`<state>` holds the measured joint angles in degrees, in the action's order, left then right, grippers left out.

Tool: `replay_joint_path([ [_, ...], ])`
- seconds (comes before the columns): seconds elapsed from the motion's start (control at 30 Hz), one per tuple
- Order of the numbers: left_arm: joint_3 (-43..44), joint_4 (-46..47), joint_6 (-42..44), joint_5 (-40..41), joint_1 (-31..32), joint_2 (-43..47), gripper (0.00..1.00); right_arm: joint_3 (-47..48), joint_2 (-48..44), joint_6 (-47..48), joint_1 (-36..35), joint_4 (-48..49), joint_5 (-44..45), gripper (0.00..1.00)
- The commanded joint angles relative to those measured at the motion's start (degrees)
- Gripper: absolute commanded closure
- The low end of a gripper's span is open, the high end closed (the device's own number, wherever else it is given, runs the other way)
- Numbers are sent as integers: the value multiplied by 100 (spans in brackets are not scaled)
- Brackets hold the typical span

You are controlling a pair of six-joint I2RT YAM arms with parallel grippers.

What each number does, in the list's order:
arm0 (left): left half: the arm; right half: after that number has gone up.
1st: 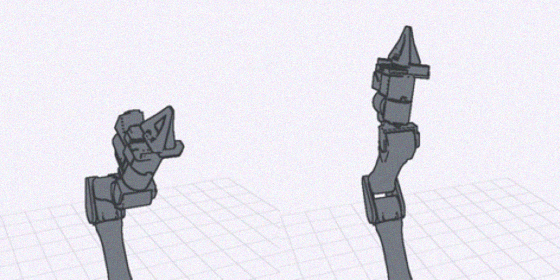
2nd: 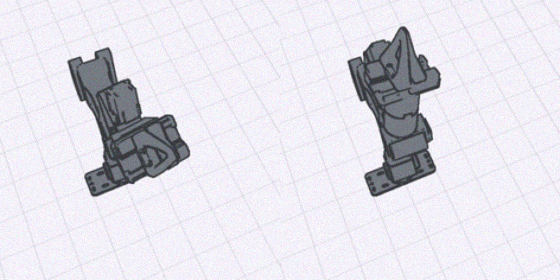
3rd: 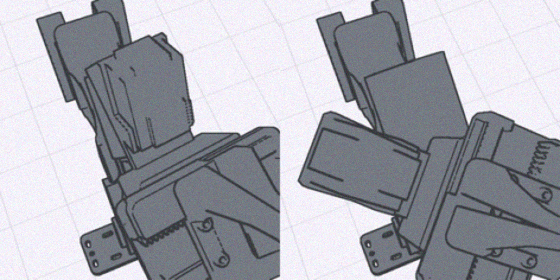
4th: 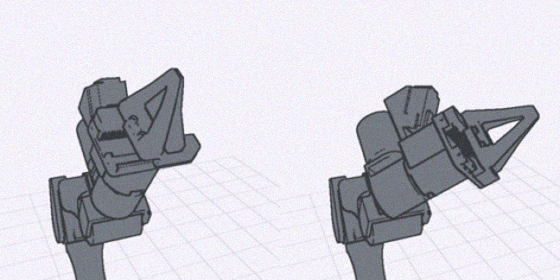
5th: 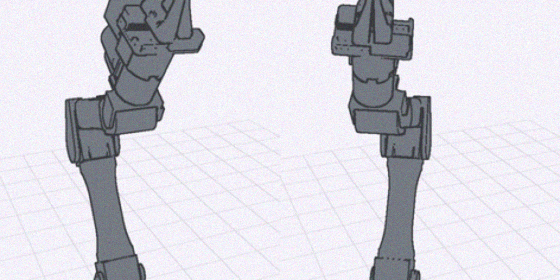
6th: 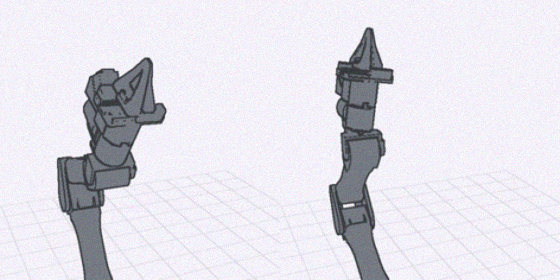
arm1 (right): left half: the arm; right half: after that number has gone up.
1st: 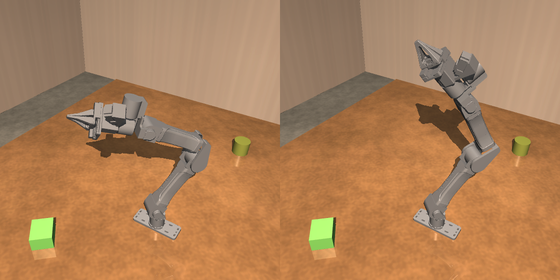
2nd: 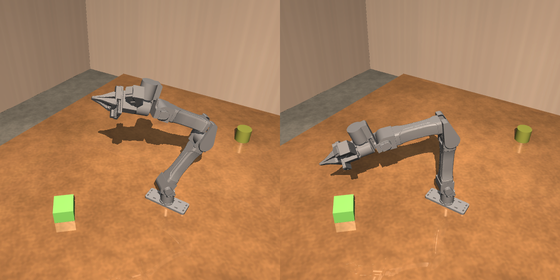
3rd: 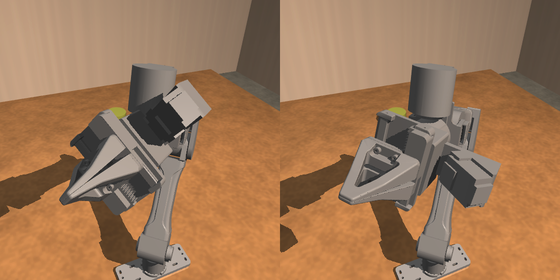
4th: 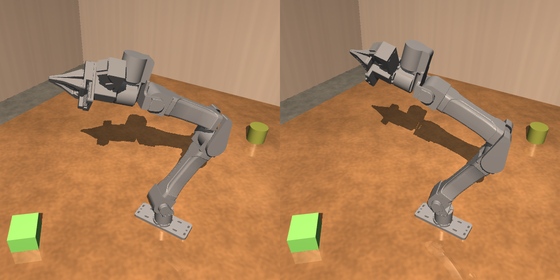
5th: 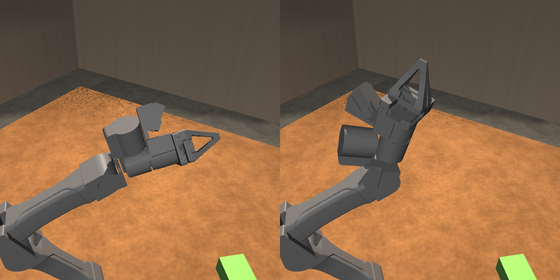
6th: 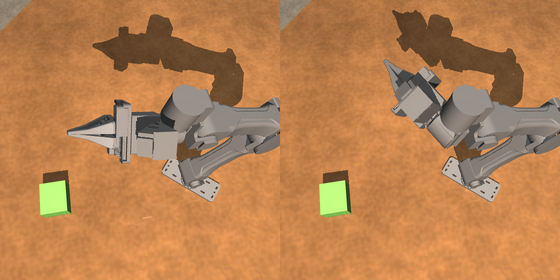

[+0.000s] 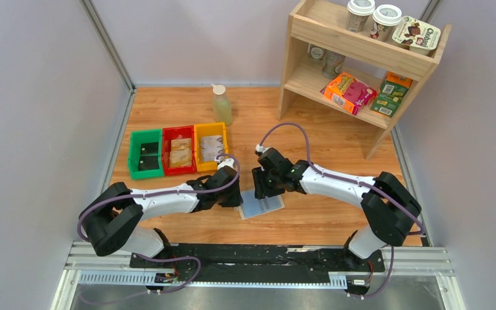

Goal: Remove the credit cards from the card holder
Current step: Remove the credit card from the card holder.

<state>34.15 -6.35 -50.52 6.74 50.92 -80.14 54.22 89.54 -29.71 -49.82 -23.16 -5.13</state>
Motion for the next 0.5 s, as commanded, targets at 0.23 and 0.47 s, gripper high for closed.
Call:
replay_joint_path([
  [0.23,-66,28,-81,-41,24,77,72,239,336,36,8,-558,1567,49],
  [0.47,-58,37,-72,-59,15,60,72,212,424,124,25,-374,1208,50],
])
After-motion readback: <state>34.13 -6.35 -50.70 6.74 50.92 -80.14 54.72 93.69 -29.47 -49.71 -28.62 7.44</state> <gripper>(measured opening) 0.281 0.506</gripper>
